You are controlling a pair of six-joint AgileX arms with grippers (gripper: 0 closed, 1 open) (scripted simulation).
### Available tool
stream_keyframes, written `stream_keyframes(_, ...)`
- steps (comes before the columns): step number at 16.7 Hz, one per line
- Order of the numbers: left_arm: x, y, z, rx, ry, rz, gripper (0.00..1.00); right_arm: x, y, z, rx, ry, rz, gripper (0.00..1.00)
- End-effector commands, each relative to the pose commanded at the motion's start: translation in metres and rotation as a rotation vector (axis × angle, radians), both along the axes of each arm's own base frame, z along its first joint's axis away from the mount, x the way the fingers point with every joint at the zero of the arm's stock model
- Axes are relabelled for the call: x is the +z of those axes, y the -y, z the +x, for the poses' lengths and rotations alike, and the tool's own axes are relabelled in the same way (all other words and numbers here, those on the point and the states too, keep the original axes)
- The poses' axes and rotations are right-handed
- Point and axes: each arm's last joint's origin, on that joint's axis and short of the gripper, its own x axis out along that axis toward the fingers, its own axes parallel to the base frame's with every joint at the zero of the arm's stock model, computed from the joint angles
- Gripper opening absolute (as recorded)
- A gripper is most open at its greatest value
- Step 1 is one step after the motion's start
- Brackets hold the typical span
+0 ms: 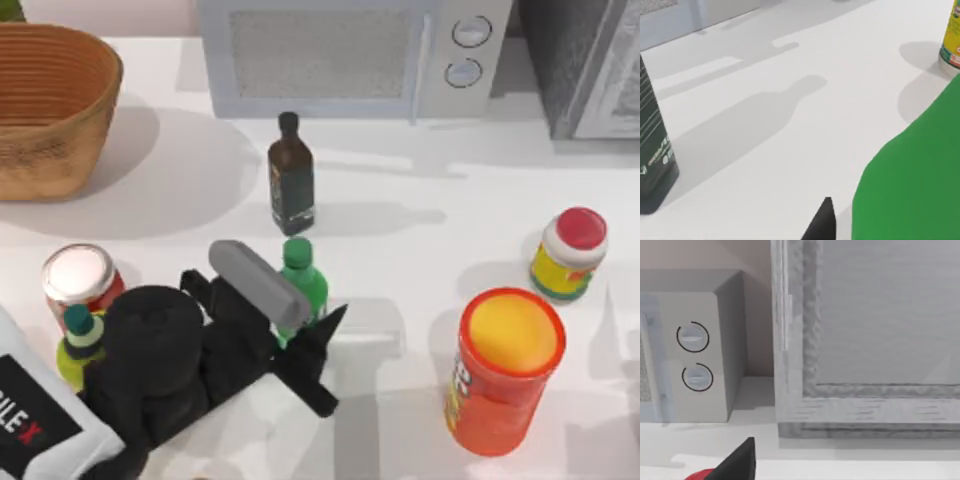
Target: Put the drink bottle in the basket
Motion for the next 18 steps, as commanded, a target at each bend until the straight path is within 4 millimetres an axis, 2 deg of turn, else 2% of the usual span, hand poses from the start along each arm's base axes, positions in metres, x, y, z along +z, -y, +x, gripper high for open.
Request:
stream_keyframes(5,0.040,0.000,0.042,0.089,0.056,-0.034,0.00,0.000,0.000,0.000,0.000,0.000,0.000,1.00)
stream_keyframes(8,0.075,-0.020,0.081,0.200,0.082,-0.030,0.00,0.000,0.000,0.000,0.000,0.000,0.000,1.00)
stream_keyframes(10,0.104,-0.043,0.108,0.291,0.098,-0.029,0.00,0.000,0.000,0.000,0.000,0.000,0.000,1.00)
stream_keyframes(13,0.151,-0.090,0.141,0.439,0.076,-0.015,0.00,0.000,0.000,0.000,0.000,0.000,0.000,1.00)
stream_keyframes(15,0.181,-0.128,0.153,0.542,0.043,-0.005,0.00,0.000,0.000,0.000,0.000,0.000,0.000,1.00)
stream_keyframes(18,0.218,-0.182,0.157,0.682,0.007,0.002,0.00,0.000,0.000,0.000,0.000,0.000,0.000,1.00)
